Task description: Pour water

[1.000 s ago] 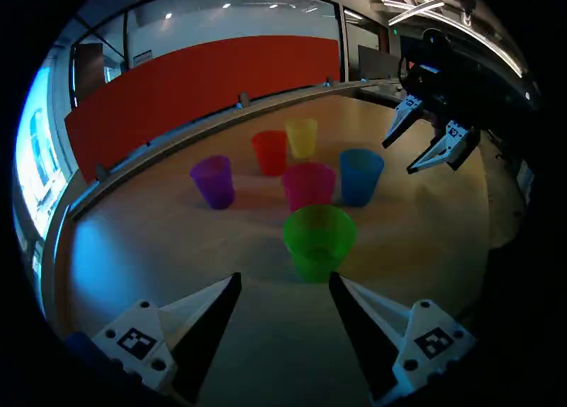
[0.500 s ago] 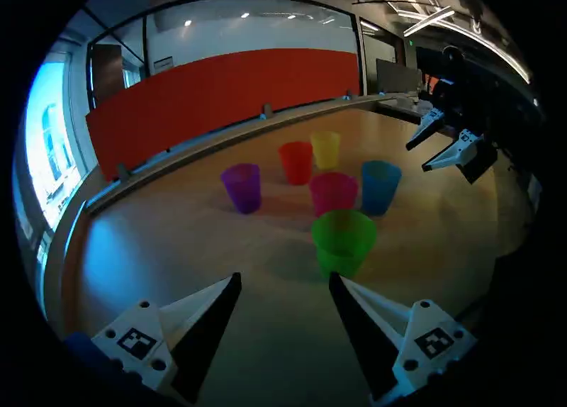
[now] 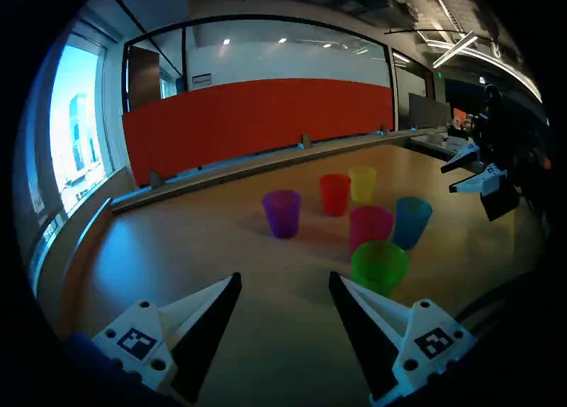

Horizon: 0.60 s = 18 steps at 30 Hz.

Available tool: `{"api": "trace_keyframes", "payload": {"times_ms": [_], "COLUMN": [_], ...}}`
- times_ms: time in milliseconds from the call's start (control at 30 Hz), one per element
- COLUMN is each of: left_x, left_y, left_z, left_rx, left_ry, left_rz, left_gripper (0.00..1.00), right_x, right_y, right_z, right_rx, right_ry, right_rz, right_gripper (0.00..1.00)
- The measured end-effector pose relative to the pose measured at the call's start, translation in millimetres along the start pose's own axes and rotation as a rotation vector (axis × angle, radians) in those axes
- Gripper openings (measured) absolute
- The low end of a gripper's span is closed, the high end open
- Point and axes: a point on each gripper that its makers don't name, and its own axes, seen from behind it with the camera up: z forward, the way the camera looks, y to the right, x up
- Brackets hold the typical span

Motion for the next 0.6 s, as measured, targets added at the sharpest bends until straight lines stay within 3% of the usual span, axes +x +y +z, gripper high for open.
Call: {"api": "trace_keyframes", "payload": {"times_ms": [400,600], "left_x": [17.9,29.8], "left_y": [-12.6,-14.0], "left_z": [-7.3,-12.6], "left_rx": [0.082,0.125], "left_ry": [0.154,0.21], "left_rz": [-0.142,-0.145], "left_gripper": [0.92,0.92], "right_x": [39.1,52.4], "right_y": [35.4,57.5], "right_z": [-22.7,-33.4], "right_rx": [-0.224,-0.345], "right_ry": [0.21,0.294], "right_rz": [0.062,0.083], "right_gripper": [1.0,1.0]}}
